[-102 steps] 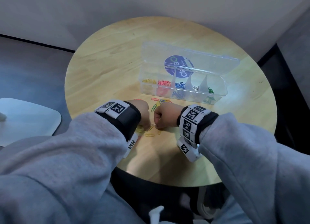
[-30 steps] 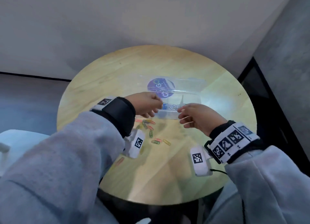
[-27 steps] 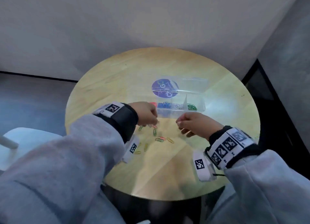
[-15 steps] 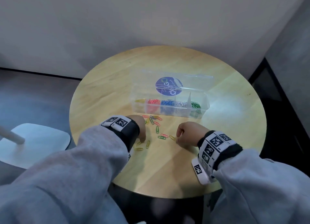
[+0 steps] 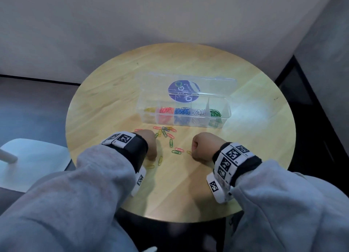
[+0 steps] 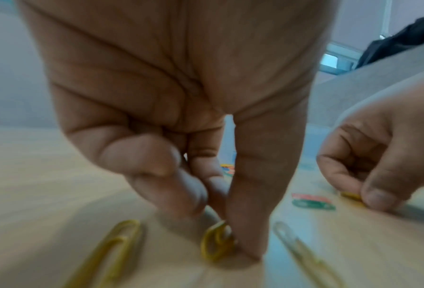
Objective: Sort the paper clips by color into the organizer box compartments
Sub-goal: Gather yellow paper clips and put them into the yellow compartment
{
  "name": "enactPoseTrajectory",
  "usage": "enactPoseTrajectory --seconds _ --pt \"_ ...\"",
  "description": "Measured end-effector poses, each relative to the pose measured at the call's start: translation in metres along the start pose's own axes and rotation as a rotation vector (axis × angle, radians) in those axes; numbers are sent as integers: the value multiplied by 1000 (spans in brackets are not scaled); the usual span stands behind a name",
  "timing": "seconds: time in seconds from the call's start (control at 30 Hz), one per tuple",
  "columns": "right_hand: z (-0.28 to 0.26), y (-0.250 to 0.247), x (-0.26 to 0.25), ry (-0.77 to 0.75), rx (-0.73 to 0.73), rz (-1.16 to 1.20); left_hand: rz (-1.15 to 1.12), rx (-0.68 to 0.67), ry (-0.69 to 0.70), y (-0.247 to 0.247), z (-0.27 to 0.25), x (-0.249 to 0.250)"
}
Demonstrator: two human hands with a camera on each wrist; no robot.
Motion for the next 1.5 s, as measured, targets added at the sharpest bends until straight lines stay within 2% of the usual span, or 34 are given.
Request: enactPoseTrajectory --seconds 0.07,0.2,0.27,0.37,0.47,0.57,0.63,0.7,0.77,0.83,0.87,0.97,1.0,1.07,1.23,1.5 --pt "-3 -2 1 -8 -7 44 -139 13 25 -2 0 -4" --pt "-9 -11 2 -63 38 150 -601 14 104 -13 -3 -21" --pt "-10 -16 3 -94 30 241 -753 23 125 -18 -6 -32" --pt "-12 -20 2 -56 -9 506 -920 13 135 -23 -11 -46" --pt "-16 -22 -9 -21 -46 960 -1089 -44 131 -24 -17 -55" --pt "-18 -20 -22 17 -98 1275 -1092 -37 32 -15 -18 -65" --pt "-19 -13 -30 40 -167 1336 -981 -71 -38 -4 -17 -69" --pt "-20 -6 -38 66 -236 1347 -819 -104 -44 7 -14 -70" --pt "-19 2 -45 65 -266 1312 -653 -99 -25 13 -13 -68" --pt "-16 10 -48 41 -262 1178 -478 -68 -27 16 -12 -66" --pt "-15 12 -50 7 -252 1034 -393 -53 -28 15 -12 -65" --pt "-11 12 -58 -126 -220 389 -224 -43 -24 16 -8 -62" --pt "-10 12 -63 -154 -234 229 -198 -42 -25 16 -7 -60" --pt "-8 16 -73 -178 -285 53 -169 -36 -38 15 -6 -55" --pt "6 27 -84 -204 -270 -144 -141 -25 -58 12 -7 -44" --pt "11 32 -82 -235 -248 -238 -164 -6 -18 12 -9 -50"
Point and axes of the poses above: each hand's wrist, its own z-axis towards the middle knuckle, its own y-axis out of the palm, x = y × z, the point moved 3 cm from there along z, towards the middle knuckle, and after that the axes turned 12 degrees about z, right-handed, at the moved point
